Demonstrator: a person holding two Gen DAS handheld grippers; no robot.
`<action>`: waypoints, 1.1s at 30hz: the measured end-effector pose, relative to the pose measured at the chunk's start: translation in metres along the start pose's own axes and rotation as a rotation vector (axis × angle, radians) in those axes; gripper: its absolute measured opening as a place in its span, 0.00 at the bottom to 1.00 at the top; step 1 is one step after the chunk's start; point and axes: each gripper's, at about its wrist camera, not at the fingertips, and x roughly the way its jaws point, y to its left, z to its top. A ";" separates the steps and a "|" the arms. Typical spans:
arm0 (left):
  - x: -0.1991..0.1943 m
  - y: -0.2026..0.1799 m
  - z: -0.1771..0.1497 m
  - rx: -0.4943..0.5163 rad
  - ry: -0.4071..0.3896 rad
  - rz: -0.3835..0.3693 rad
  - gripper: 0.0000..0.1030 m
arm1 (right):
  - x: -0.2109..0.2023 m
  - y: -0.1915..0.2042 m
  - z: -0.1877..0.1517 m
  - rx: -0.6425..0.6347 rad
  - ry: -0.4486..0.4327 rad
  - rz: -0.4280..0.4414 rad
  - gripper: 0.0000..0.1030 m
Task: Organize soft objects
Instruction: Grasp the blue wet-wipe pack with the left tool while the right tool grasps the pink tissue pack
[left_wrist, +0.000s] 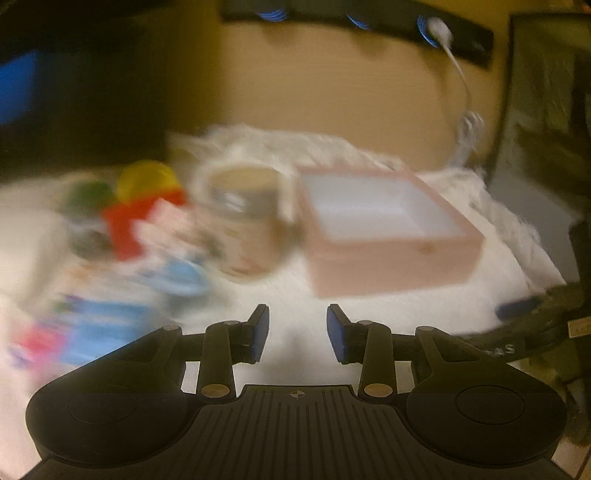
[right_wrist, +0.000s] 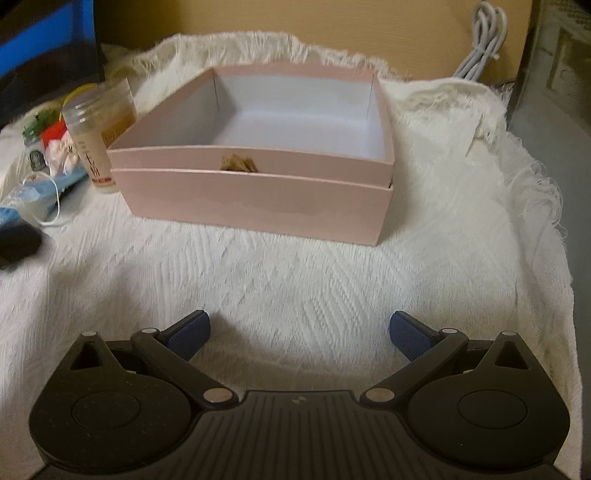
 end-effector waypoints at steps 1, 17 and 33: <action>-0.009 0.014 0.004 0.001 -0.010 0.026 0.38 | 0.000 0.001 0.001 -0.001 0.012 -0.001 1.00; 0.032 0.123 0.027 -0.139 0.166 0.061 0.38 | -0.060 0.075 0.036 -0.037 -0.186 0.083 0.94; 0.073 0.115 0.017 0.093 0.285 0.111 0.66 | -0.071 0.097 0.026 -0.059 -0.187 0.085 0.94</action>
